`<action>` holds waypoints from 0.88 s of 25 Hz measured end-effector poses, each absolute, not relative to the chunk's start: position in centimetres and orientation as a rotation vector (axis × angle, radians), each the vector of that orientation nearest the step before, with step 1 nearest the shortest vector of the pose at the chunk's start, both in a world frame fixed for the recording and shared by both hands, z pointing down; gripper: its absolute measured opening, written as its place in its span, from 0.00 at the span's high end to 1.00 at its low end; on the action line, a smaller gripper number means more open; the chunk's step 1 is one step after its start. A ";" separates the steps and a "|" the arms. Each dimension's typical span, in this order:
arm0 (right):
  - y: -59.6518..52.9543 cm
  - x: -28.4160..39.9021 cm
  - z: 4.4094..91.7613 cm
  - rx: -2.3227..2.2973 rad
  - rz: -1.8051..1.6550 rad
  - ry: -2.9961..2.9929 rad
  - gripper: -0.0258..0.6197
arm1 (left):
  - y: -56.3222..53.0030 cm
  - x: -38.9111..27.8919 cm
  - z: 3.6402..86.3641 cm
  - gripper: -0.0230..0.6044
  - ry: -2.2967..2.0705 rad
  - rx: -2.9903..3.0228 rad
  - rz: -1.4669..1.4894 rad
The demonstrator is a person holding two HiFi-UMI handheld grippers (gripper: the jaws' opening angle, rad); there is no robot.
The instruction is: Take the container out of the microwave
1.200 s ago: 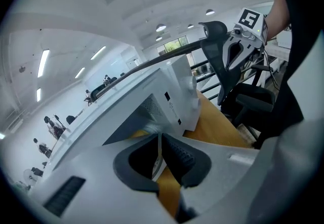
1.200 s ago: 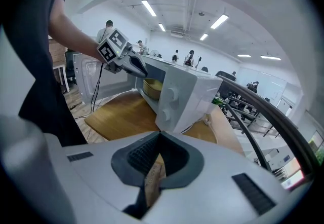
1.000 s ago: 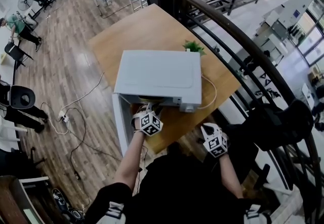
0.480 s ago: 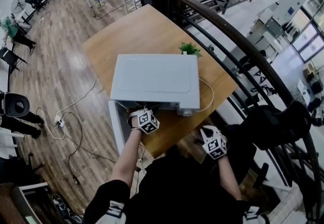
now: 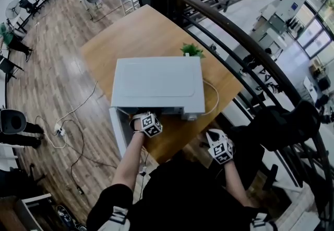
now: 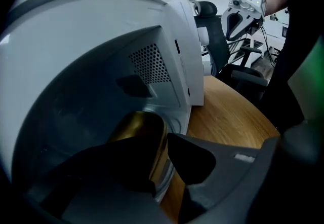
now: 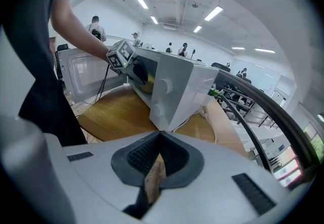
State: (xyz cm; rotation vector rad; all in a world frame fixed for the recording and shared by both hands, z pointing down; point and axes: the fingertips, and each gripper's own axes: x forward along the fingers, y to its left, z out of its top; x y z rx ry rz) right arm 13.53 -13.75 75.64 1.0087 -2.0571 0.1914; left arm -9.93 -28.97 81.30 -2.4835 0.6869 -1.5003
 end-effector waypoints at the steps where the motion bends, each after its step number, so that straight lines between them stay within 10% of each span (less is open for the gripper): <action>1: -13.7 13.5 75.6 1.011 0.191 -2.057 0.96 | -29.0 -9.9 81.2 0.83 0.682 -2.484 -1.500; 22: -13.2 13.9 75.7 1.022 0.173 -2.068 0.96 | -28.2 -9.3 79.6 0.92 0.627 -2.468 -1.505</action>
